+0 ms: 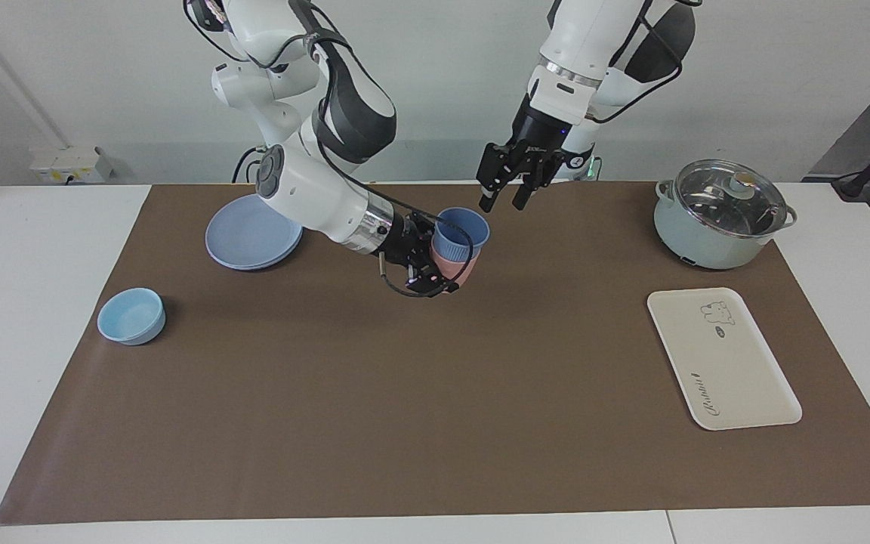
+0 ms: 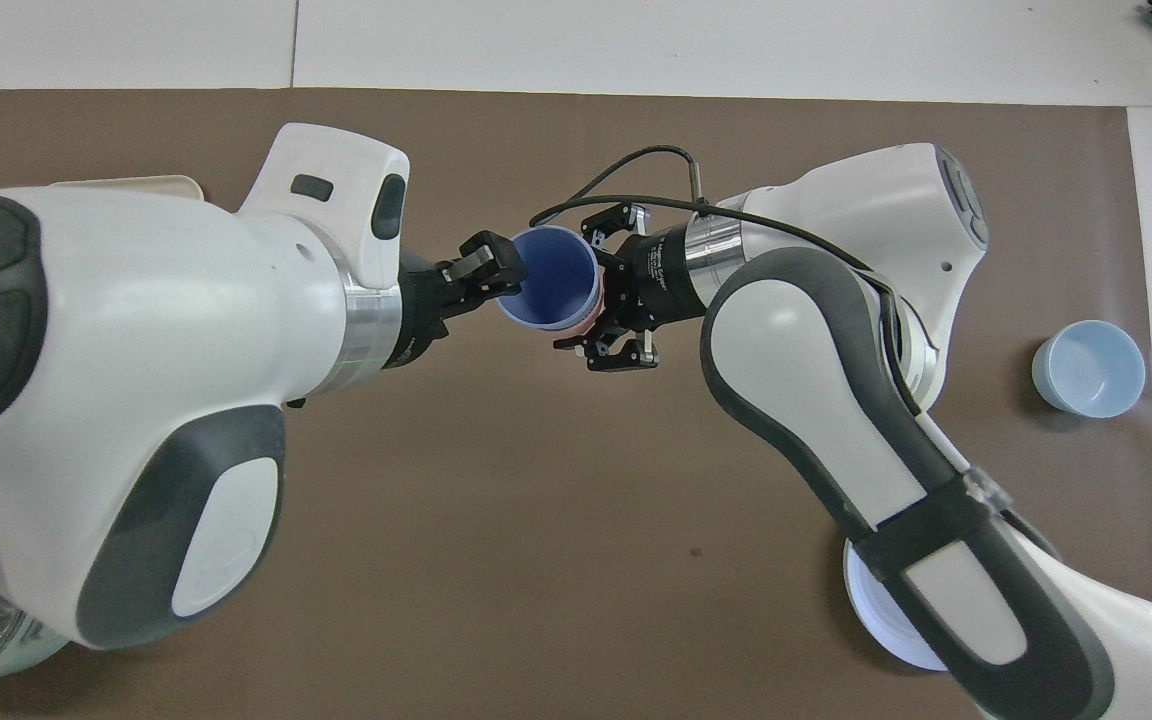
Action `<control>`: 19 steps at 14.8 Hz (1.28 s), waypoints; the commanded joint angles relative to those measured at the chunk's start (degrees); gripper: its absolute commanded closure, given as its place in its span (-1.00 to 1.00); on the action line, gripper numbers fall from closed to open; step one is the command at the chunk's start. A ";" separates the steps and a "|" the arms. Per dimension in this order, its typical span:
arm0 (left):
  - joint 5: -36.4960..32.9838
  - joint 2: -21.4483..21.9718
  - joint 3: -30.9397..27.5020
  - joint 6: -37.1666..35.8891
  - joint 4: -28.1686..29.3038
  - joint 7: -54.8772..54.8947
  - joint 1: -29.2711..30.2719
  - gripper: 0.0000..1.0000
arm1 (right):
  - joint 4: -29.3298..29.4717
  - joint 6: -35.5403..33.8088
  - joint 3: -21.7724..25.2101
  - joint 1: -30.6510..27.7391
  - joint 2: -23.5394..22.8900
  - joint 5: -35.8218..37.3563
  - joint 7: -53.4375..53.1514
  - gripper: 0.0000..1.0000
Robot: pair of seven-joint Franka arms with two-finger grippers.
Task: Place cup on tray
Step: 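Grasp the rim of the inner blue cup with the left gripper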
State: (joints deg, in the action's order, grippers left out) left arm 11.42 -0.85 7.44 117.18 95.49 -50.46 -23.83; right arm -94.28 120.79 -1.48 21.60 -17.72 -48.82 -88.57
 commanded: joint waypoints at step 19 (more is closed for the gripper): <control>-5.71 -4.51 -0.76 -11.08 -10.06 -3.59 -3.33 1.00 | -1.70 2.69 0.25 0.28 1.37 -2.07 -1.43 1.00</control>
State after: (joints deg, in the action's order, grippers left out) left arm 6.80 -5.15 7.05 111.92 88.71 -53.04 -26.29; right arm -94.66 122.25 -1.54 21.97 -17.62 -48.96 -89.28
